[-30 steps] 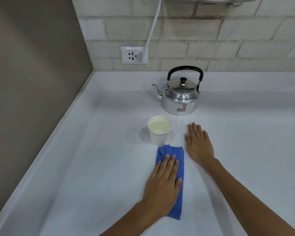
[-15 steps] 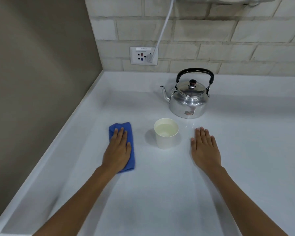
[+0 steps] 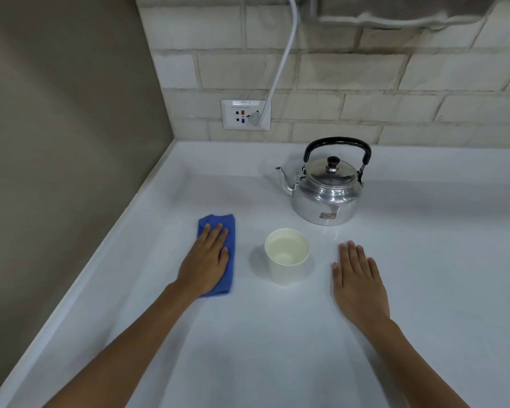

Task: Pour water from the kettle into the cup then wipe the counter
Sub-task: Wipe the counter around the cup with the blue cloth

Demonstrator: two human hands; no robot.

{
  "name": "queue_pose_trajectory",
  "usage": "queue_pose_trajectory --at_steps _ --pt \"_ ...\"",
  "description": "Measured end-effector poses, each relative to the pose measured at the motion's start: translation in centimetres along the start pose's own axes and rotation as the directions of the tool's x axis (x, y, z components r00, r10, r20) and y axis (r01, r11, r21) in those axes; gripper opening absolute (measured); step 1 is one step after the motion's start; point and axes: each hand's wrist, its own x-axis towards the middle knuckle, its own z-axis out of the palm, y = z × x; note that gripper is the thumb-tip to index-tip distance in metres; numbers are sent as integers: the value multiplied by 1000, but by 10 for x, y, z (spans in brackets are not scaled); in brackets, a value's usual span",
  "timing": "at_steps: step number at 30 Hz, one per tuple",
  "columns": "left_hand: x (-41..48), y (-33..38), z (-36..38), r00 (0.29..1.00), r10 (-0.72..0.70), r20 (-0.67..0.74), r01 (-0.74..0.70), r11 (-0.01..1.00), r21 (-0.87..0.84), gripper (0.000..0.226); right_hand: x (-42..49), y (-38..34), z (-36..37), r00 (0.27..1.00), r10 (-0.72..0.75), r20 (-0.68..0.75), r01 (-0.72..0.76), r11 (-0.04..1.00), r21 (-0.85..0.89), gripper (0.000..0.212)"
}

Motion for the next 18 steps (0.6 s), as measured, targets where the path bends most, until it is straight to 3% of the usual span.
queue_pose_trajectory --at_steps 5,11,18 --pt "59 34 21 998 25 62 -34 989 142 46 1 -1 1 1000 13 6 -13 1000 15 52" --pt "49 19 24 971 234 50 -227 967 -114 48 0 1 0 1000 14 28 -15 999 42 52" --pt "105 4 22 964 259 55 -260 966 6 45 -2 -2 -1 1000 21 6 -22 997 73 51"
